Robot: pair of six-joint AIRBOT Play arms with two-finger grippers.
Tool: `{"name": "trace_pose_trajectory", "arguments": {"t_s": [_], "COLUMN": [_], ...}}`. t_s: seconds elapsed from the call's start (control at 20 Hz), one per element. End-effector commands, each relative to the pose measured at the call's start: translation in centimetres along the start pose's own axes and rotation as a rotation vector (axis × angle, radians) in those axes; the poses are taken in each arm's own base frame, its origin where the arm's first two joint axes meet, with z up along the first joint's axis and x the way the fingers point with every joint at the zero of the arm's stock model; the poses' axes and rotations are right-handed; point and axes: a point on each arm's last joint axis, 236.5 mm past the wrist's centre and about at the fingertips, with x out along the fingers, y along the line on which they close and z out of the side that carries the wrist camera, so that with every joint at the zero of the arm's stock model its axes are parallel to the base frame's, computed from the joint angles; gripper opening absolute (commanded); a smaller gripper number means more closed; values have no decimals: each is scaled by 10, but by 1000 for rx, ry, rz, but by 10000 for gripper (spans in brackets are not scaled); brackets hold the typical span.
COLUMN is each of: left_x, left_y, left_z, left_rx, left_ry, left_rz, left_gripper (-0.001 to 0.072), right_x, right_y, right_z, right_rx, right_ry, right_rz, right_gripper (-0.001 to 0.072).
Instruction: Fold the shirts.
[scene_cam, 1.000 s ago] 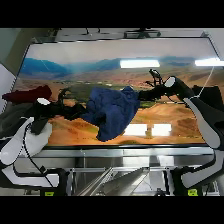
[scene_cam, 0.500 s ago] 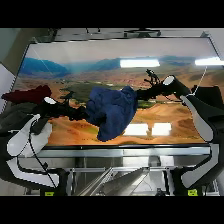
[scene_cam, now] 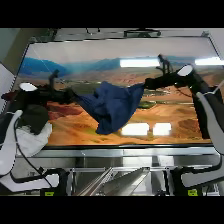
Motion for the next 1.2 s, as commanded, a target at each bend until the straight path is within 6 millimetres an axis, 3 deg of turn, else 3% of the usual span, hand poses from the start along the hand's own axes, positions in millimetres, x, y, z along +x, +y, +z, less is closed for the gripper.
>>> {"name": "trace_pose_trajectory", "arguments": {"t_s": [0.0,0.1,0.25,0.35,0.45,0.5,0.6,0.75,0.85,1.0,1.15], "left_x": [-97,-162,-246,-281,-294,-292,-272,-223,-188,-144,-105], "left_y": [-72,-124,-200,-240,-262,-263,-242,-187,-142,-94,-56], "left_z": [34,41,26,2,-20,-29,-40,-51,-57,-59,-58], "left_rx": [168,297,476,581,636,636,579,423,328,250,169], "left_ry": [-201,-351,-577,-678,-733,-735,-693,-586,-519,-447,-377], "left_rz": [5,43,118,168,190,189,176,134,123,75,2], "left_gripper": [15,16,17,17,18,18,18,18,19,18,16], "right_x": [-103,-172,-253,-291,-311,-310,-292,-244,-202,-147,-106], "right_y": [46,84,149,186,208,211,202,169,137,97,71], "right_z": [54,73,66,49,30,19,2,-19,-31,-33,-21], "right_rx": [-139,-236,-376,-470,-521,-532,-509,-395,-316,-250,-209], "right_ry": [-210,-333,-462,-531,-544,-515,-413,-269,-182,-124,-110], "right_rz": [-14,-29,-38,-46,-44,-37,-15,30,45,41,41], "right_gripper": [20,20,20,20,21,21,21,21,21,21,22]}}
